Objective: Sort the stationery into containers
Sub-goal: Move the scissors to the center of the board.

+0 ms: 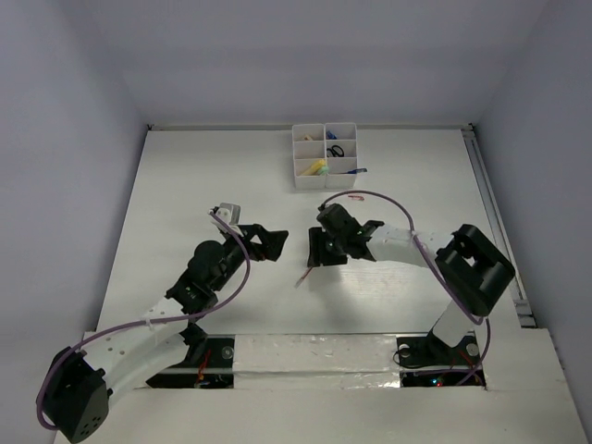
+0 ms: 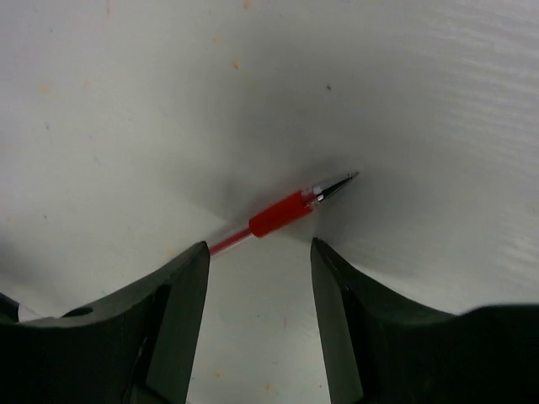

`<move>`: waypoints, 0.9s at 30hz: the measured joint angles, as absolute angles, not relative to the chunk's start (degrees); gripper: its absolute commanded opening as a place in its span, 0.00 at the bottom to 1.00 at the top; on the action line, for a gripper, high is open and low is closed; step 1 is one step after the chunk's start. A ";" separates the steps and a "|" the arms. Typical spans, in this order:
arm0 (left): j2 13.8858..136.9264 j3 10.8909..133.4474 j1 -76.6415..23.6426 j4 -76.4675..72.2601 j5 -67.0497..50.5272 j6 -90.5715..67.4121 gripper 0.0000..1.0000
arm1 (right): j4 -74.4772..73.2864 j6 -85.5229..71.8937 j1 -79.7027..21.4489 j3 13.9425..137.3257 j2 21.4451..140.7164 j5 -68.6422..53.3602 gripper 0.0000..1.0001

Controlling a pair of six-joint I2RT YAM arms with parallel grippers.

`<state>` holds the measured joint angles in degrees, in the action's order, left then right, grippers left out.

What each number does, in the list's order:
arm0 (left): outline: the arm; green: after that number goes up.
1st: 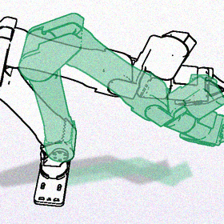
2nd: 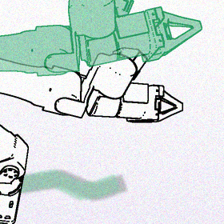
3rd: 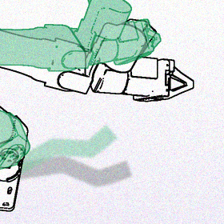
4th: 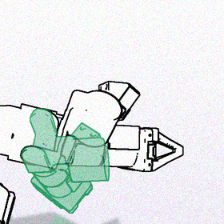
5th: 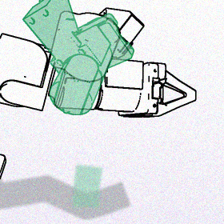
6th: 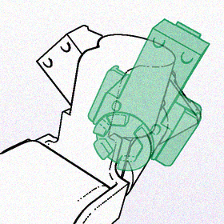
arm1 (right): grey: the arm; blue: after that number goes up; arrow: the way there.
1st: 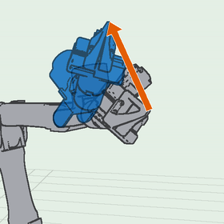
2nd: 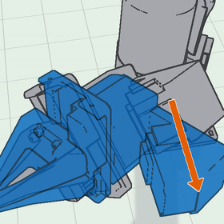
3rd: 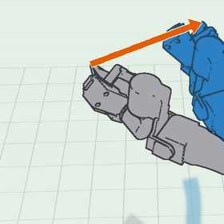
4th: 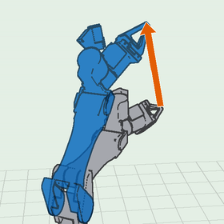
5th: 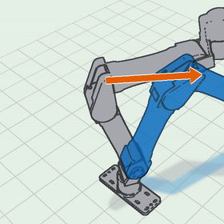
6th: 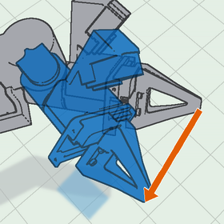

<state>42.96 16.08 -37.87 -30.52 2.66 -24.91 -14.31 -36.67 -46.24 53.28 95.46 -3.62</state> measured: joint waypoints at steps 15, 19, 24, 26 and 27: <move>42.76 16.08 -37.87 -30.48 2.48 -24.95 0.99 | -22.70 -34.26 -49.28 64.77 103.94 6.50 0.30; 41.54 15.75 -37.87 -30.30 3.22 -24.95 0.99 | -25.80 -33.15 -50.39 67.81 105.91 9.06 0.30; 41.10 15.59 -37.87 -30.09 4.05 -25.02 0.99 | -30.63 -31.42 -51.37 72.05 108.68 12.25 0.13; 41.10 15.59 -37.87 -29.98 4.67 -25.19 0.99 | -32.40 -30.63 -51.48 73.45 109.60 13.67 0.00; 41.12 15.59 -37.87 -29.91 4.99 -25.34 0.99 | -33.01 -30.57 -51.62 73.93 109.89 14.04 0.00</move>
<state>41.12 15.59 -37.87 -29.91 4.99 -25.34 -33.01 -30.57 -51.62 73.93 109.89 14.04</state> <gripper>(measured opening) 0.990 0.066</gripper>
